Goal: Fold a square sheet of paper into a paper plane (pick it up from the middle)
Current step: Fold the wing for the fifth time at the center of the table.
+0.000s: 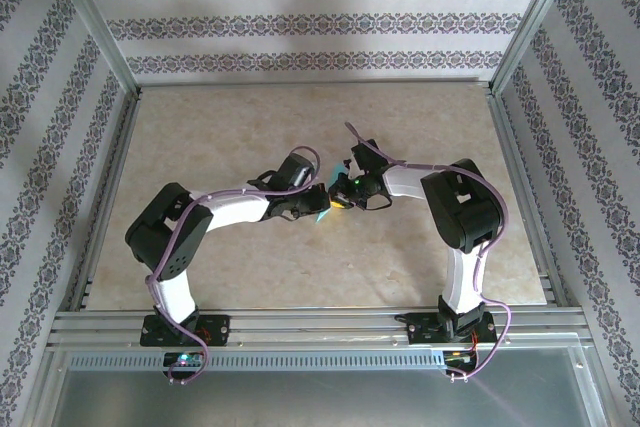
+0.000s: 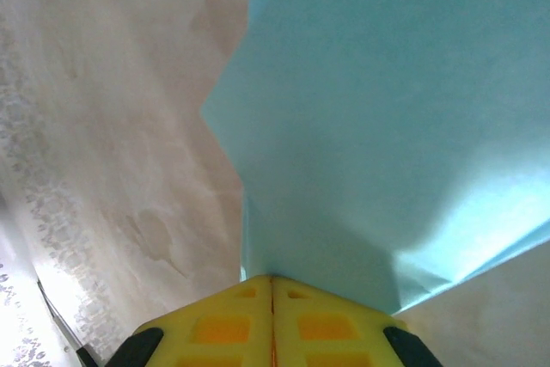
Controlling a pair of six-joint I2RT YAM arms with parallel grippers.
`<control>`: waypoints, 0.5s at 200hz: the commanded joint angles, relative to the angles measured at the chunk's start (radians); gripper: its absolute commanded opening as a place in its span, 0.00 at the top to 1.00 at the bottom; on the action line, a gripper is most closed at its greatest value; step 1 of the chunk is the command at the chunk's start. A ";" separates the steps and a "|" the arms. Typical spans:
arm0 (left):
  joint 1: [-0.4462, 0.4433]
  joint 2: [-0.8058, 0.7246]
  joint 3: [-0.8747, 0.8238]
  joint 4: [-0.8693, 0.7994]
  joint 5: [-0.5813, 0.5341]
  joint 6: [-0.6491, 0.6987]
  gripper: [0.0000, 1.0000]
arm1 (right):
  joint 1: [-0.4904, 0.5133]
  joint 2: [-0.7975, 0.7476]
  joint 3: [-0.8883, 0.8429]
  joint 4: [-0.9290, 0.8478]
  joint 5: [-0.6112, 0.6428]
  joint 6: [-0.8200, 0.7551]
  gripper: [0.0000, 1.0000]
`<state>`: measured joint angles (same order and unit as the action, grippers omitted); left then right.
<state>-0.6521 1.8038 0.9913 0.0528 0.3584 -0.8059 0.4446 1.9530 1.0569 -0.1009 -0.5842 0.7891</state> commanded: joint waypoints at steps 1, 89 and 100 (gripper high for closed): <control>0.002 0.026 -0.040 0.002 -0.004 0.010 0.95 | 0.005 0.075 -0.037 -0.119 0.122 0.013 0.92; 0.003 0.034 -0.039 0.043 -0.015 0.000 0.95 | 0.003 0.067 -0.043 -0.107 0.121 0.016 0.92; 0.003 0.040 -0.028 0.042 -0.017 0.002 0.95 | 0.003 0.065 -0.045 -0.106 0.119 0.014 0.92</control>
<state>-0.6525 1.8198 0.9264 0.0643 0.3550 -0.8112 0.4446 1.9530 1.0569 -0.1009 -0.5846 0.7898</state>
